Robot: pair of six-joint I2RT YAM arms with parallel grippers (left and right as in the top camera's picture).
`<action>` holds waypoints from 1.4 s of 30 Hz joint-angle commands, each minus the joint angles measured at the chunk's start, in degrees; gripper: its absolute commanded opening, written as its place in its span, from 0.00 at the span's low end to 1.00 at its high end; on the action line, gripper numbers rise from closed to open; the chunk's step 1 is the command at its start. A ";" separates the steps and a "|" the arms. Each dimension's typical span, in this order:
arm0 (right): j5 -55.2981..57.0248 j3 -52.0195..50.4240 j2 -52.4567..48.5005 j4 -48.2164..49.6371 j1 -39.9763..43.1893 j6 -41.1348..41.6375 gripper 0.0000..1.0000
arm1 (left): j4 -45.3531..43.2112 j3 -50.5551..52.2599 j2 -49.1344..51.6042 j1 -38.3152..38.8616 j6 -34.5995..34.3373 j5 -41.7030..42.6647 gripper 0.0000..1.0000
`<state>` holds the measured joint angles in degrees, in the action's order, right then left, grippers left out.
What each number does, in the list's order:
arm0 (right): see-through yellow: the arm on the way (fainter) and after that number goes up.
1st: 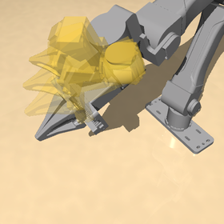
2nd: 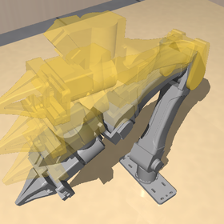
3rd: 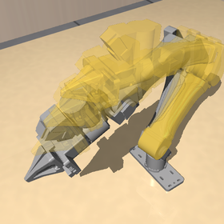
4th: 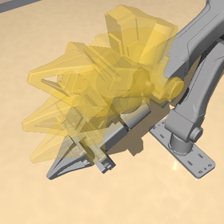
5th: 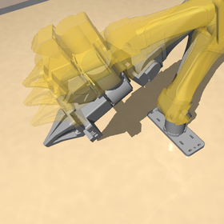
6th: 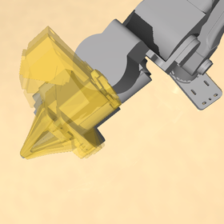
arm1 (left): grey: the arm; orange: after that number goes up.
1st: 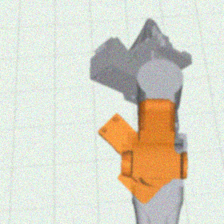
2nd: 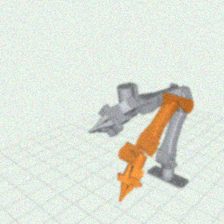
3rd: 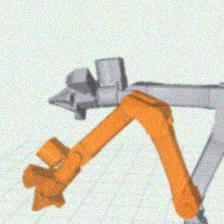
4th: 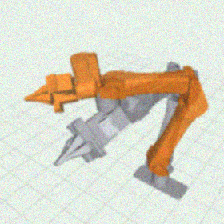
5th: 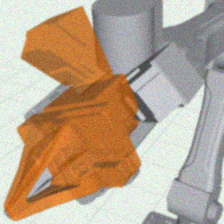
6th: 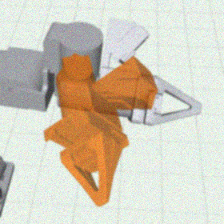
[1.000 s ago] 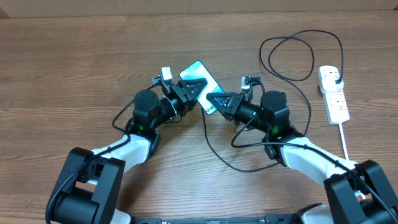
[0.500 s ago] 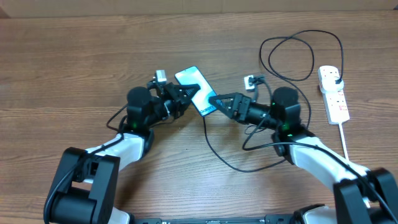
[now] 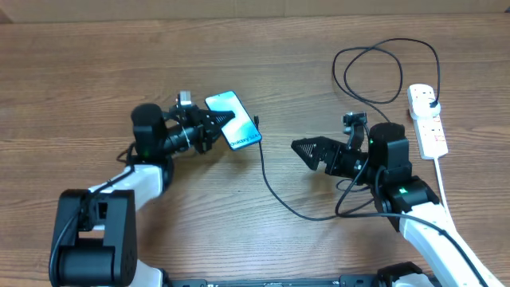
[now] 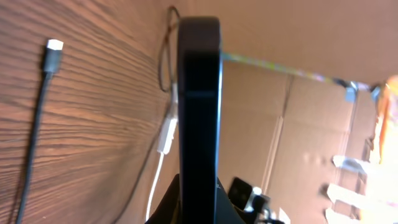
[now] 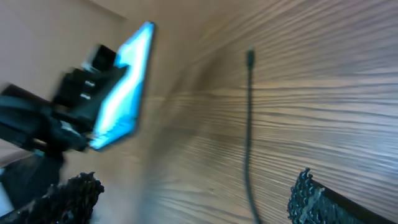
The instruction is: Plug charger to phone and switch on socket
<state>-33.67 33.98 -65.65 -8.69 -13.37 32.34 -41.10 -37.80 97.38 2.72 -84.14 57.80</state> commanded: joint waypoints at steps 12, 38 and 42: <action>16.11 0.66 1.14 -15.78 -2.67 -3.91 1.00 | 1.46 -8.55 13.00 0.87 -32.26 10.64 0.05; 13.49 0.63 1.14 -18.03 -2.67 -3.91 1.00 | 1.68 -8.55 13.09 2.58 -35.39 8.26 0.05; 13.51 0.61 1.14 -18.05 -2.67 -3.91 1.00 | 1.60 -8.55 13.09 2.58 -35.36 8.26 0.05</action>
<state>-19.70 33.98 -65.08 -26.68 -15.79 28.86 -38.96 -45.10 110.63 4.97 -118.61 65.12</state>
